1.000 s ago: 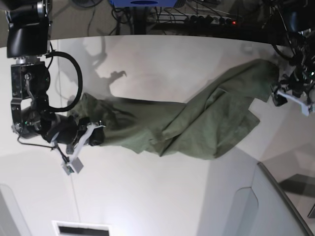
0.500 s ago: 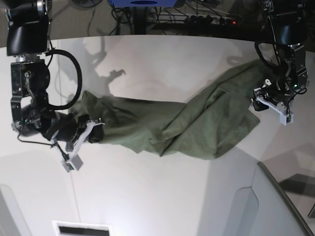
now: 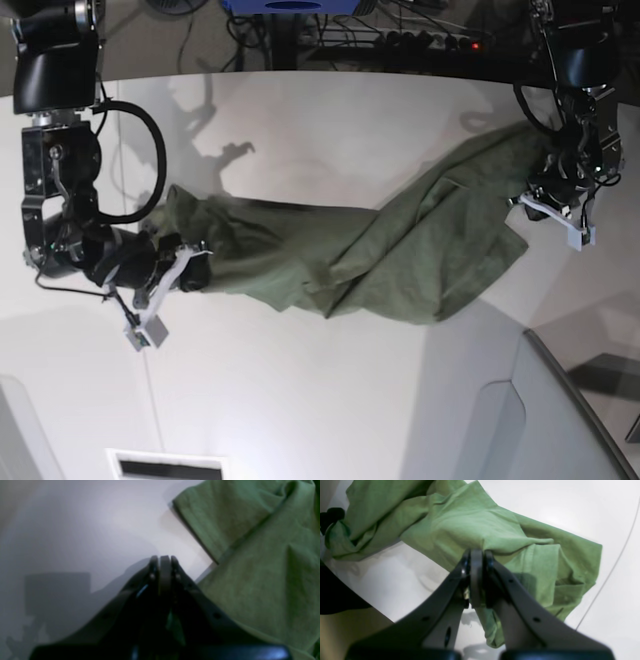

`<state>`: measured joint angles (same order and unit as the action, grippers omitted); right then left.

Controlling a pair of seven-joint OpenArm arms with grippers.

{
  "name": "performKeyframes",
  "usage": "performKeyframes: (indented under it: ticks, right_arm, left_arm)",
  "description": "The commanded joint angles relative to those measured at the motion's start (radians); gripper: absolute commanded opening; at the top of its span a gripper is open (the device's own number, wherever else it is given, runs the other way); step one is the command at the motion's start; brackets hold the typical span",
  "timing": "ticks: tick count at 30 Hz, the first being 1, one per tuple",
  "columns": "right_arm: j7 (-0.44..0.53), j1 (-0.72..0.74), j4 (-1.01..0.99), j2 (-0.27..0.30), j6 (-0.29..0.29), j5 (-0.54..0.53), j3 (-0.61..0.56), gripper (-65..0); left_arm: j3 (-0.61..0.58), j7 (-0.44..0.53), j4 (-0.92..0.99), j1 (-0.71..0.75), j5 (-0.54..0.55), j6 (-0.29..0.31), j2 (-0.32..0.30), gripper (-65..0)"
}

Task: Layout the t-shirt on the table in an organized manner, then fold the t-shirt properly
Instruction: 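Grasp the shirt's other end with the left gripper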

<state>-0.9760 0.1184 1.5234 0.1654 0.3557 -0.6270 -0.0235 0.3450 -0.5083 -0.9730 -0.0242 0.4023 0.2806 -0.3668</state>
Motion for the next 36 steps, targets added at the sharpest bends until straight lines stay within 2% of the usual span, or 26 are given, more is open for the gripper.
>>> performKeyframes:
  ticks: [1, 3, 4, 8, 11, 15, 20, 23, 25, 28, 30, 33, 36]
  right_arm:
    - [0.024, 0.030, 0.021, 0.010, 0.003, -0.018, 0.004, -65.0]
    - [0.016, 0.053, 0.021, 0.015, 0.003, -0.018, 0.004, -65.0]
    - [0.016, 0.062, 0.022, 0.027, 0.003, -0.018, 0.004, -65.0]
    - [0.016, 0.077, 0.091, 0.087, 0.003, -0.018, 0.006, -65.0]
    - [0.021, 0.077, 0.179, 0.136, 0.003, -0.018, 0.007, -65.0]
    - [0.016, 0.071, 0.305, 0.179, -0.002, -0.018, 0.052, -65.0]
    - [0.016, 0.070, 0.368, 0.187, 0.004, -0.018, 0.204, -65.0]
    - [0.018, 0.070, 0.371, 0.187, 0.007, -0.018, 0.299, -65.0]
    - [0.021, 0.070, 0.372, 0.187, 0.047, -0.018, 0.365, -65.0]
    - [0.018, 0.071, 0.406, 0.187, 0.151, -0.018, 0.462, -65.0]
    - [0.016, 0.070, 0.455, 0.187, 0.193, -0.018, 0.497, -65.0]
    - [0.016, 0.046, 0.483, 0.222, 0.208, -0.024, 0.520, -65.0]
    - [0.016, 0.022, 0.472, 0.231, 0.205, -0.067, 0.521, -65.0]
  left_arm:
    - [-0.001, -0.016, -0.044, -0.004, -0.006, 0.003, -0.013, -65.0]
    - [-0.001, -0.017, -0.145, 0.004, -0.006, 0.003, -0.021, -65.0]
    - [-0.001, -0.040, -0.202, 0.005, -0.006, 0.003, -0.045, -65.0]
    - [0.012, -0.221, -0.389, -0.036, -0.004, 0.003, -0.122, -65.0]
    - [0.022, -0.284, -0.512, -0.058, -0.003, 0.003, -0.166, -65.0]
    - [0.151, -0.335, -0.668, -0.062, 0.002, 0.003, -0.173, -65.0]
    - [0.283, -0.430, -0.794, -0.122, 0.004, 0.006, -0.166, -65.0]
    - [0.339, -0.450, -0.821, -0.144, 0.004, 0.006, -0.166, -65.0]
    - [0.368, -0.450, -0.843, -0.145, 0.004, 0.006, -0.166, -65.0]
    - [0.381, -0.450, -0.884, -0.145, 0.005, 0.006, -0.166, -65.0]
    - [0.381, -0.450, -0.910, -0.145, 0.005, 0.006, -0.166, -65.0]
    - [0.377, -0.451, -0.953, -0.139, 0.007, 0.006, -0.156, -65.0]
    - [0.372, -0.451, -0.952, -0.132, 0.007, 0.006, -0.123, -65.0]
